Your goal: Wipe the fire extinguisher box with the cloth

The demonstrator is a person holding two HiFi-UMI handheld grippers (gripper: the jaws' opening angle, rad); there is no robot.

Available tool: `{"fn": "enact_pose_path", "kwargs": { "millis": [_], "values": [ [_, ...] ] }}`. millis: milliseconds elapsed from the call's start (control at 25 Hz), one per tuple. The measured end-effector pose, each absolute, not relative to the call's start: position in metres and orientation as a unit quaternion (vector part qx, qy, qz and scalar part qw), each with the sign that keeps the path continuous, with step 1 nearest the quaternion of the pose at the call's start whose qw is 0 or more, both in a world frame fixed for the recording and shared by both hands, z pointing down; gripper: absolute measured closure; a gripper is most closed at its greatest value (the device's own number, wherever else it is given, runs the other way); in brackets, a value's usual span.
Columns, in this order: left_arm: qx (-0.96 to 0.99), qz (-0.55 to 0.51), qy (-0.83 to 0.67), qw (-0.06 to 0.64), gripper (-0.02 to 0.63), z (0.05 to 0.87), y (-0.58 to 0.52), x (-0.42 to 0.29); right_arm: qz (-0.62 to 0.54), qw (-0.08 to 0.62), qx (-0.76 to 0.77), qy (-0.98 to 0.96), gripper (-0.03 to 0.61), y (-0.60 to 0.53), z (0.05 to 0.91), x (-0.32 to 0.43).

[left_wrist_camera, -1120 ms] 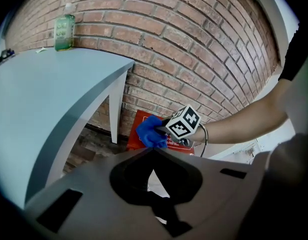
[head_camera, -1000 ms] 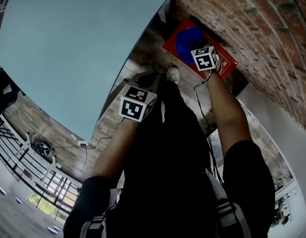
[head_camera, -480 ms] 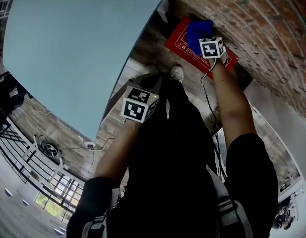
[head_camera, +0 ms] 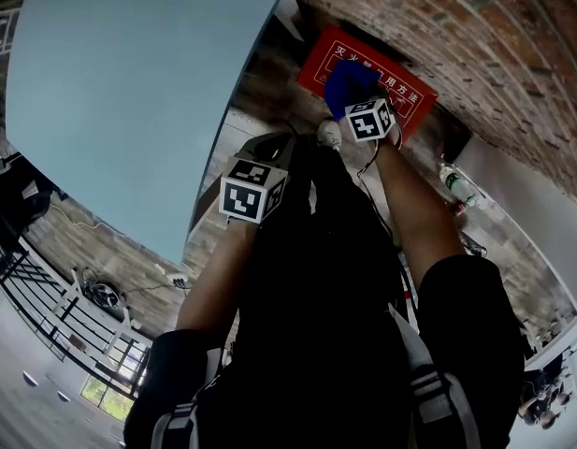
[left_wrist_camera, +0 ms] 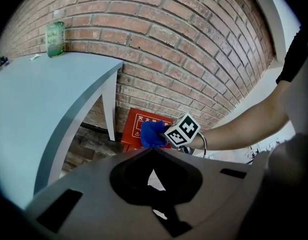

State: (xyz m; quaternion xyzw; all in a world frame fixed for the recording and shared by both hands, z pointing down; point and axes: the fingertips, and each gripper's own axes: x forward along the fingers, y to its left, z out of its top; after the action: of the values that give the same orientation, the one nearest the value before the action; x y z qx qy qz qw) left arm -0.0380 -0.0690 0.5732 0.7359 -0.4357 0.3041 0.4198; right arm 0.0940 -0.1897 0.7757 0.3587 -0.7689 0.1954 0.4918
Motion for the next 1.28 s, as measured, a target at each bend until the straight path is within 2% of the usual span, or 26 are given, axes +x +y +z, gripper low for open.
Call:
{"fn": "enact_pose_path", "kwargs": {
  "millis": [280, 400, 640, 880, 1280],
  "values": [
    [0.740, 0.317, -0.430, 0.408, 0.615, 0.562, -0.073, -0.033, 0.215, 0.496, 0.326, -0.776, 0.537, -0.155, 0.780, 0.088],
    [0.741, 0.321, -0.429, 0.404, 0.615, 0.557, -0.074, -0.032, 0.211, 0.493, 0.345, -0.770, 0.537, -0.178, 0.780, 0.098],
    [0.731, 0.323, -0.430, 0.420, 0.615, 0.557, -0.063, -0.032, 0.255, 0.439, 0.443, -0.739, 0.537, -0.249, 0.772, 0.142],
    [0.727, 0.334, -0.424, 0.425, 0.615, 0.558, -0.056, -0.026, 0.215, 0.465, 0.419, -0.750, 0.537, -0.249, 0.770, 0.150],
    [0.757, 0.320, -0.398, 0.408, 0.615, 0.549, -0.086, 0.019, 0.294, 0.479, 0.496, -0.662, 0.537, -0.211, 0.778, 0.289]
  ]
}}
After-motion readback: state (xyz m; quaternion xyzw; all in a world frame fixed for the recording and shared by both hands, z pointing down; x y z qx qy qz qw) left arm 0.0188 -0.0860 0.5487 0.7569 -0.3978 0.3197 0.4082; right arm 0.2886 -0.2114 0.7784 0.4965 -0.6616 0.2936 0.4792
